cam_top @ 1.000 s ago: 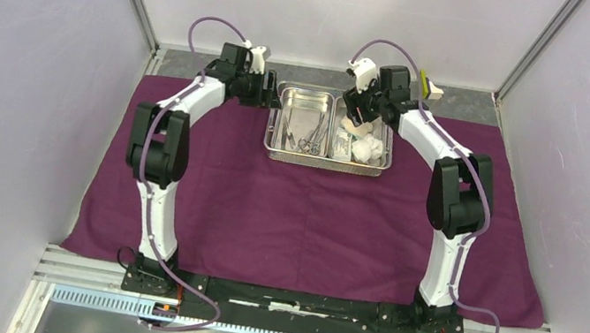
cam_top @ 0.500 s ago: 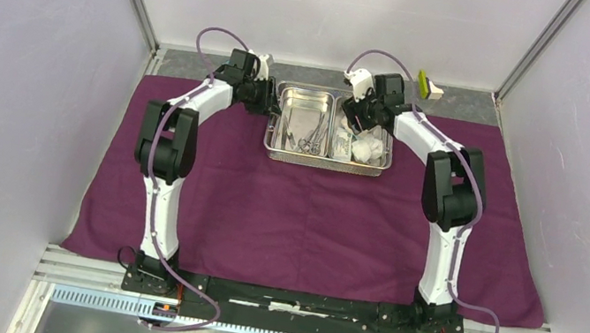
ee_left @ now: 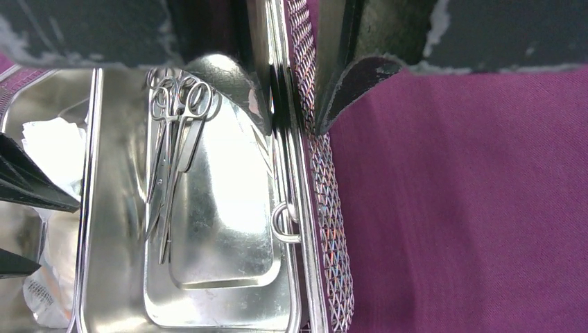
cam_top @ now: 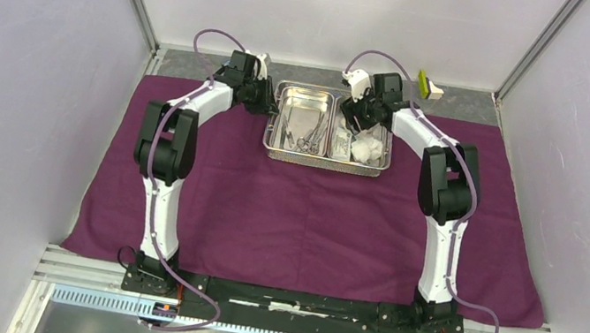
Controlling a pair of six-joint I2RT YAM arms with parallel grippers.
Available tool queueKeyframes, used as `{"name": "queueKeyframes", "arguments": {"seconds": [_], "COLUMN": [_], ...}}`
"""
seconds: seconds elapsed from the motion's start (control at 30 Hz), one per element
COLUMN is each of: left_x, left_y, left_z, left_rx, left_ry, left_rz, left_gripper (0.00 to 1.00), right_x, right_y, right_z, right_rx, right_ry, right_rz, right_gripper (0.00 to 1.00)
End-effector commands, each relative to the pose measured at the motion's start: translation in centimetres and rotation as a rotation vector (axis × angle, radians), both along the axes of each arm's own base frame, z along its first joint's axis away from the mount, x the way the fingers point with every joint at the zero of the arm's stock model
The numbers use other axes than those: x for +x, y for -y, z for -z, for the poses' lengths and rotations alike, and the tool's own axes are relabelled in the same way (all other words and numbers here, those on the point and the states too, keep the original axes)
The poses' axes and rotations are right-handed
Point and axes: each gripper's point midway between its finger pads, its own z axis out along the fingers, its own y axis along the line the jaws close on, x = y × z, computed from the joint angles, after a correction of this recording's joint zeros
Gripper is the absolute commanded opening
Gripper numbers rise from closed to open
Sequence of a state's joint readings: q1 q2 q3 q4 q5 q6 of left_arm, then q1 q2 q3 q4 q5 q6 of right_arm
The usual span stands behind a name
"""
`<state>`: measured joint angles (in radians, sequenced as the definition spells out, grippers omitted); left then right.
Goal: Open and lay out the surgical kit
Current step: Move the container from the surgical kit.
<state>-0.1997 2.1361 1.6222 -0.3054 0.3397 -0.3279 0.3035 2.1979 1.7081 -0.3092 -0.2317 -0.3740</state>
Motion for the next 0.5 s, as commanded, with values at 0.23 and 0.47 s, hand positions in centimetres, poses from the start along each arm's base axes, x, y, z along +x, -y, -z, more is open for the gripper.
{"name": "queueKeyframes", "arguments": {"seconds": [0.23,0.47], "left_x": [0.7,1.4], "left_y": [-2.1,-5.5], "left_z": [-1.9,-3.3], "left_rx": [-0.023,-0.041], "left_ry": [0.029,0.051], "left_rz": [-0.126,-0.187], "left_gripper": [0.02,0.02], "right_x": [0.5,0.1], "right_y": [-1.3,-2.8], "right_z": [-1.5,-4.1], "right_rx": [0.044,0.106], "right_ry": [0.018,0.026], "right_rz": [-0.056,-0.103], "right_gripper": [0.70,0.75]}}
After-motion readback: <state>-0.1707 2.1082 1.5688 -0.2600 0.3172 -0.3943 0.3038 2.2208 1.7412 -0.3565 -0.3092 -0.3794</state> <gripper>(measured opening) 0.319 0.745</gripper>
